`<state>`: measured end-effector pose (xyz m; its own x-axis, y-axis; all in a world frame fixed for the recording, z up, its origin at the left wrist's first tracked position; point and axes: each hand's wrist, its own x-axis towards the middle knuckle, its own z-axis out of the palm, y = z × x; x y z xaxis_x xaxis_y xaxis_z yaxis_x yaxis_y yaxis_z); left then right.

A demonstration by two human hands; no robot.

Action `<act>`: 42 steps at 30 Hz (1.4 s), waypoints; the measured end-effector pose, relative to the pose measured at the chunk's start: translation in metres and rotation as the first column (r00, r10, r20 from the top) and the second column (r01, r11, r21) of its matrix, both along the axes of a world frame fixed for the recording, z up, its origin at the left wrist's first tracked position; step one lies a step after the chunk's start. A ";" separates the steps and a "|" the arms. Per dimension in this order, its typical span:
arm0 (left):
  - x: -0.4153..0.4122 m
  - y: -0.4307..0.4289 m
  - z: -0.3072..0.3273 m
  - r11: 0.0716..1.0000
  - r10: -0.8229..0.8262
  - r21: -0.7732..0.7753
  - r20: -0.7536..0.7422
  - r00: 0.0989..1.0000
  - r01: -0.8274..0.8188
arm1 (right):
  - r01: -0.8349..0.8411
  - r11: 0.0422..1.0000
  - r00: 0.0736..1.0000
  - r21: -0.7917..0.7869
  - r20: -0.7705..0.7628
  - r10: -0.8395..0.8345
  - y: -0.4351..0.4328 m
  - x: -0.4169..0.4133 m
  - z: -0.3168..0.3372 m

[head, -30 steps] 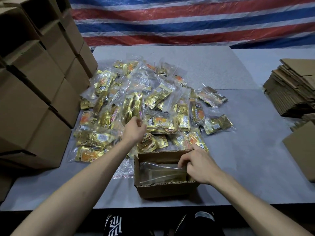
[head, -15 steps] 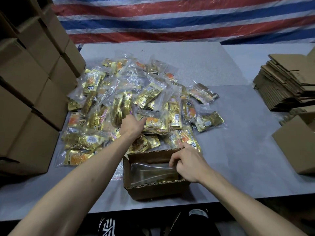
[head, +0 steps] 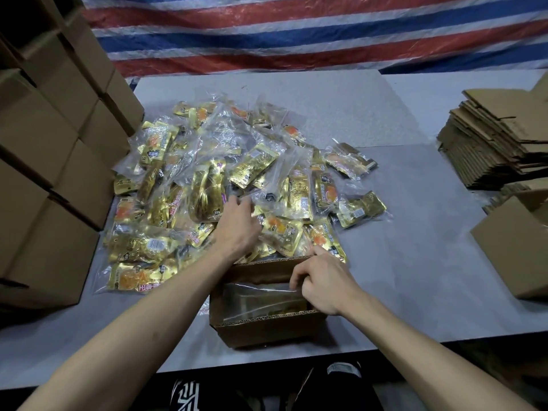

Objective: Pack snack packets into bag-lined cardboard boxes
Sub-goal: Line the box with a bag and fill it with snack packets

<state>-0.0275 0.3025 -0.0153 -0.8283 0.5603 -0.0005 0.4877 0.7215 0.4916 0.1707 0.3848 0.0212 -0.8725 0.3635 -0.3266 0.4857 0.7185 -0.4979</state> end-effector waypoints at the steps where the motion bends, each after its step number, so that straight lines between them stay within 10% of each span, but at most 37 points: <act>1: -0.003 0.003 0.000 0.999 -0.024 0.031 -0.003 1.000 0.024 | 0.000 1.000 1.000 -0.002 -0.004 0.000 0.000 0.000 0.000; 16: -0.031 0.011 0.047 0.959 -0.069 -0.256 0.195 0.978 0.119 | 0.014 1.000 1.000 -0.008 0.009 -0.014 -0.003 0.001 0.002; 23: -0.035 -0.005 0.094 0.962 -0.227 -0.069 0.346 0.910 0.266 | 0.008 1.000 1.000 0.004 -0.031 -0.008 -0.002 0.000 0.003; 32: -0.010 -0.015 0.143 0.785 -0.608 -0.075 0.091 0.789 0.614 | 0.004 0.999 0.997 0.042 -0.074 -0.001 -0.002 0.001 -0.003; 42: 0.001 -0.041 0.176 0.809 -0.513 0.084 -0.384 0.768 0.582 | 0.107 0.970 0.899 -0.220 -0.395 -0.189 -0.004 0.008 -0.014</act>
<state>-0.0261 0.2619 0.1609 -0.3102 0.8779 0.3647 0.9260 0.1921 0.3250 0.1785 0.3811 0.0071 -0.8841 0.4666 -0.0269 0.3026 0.5277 -0.7937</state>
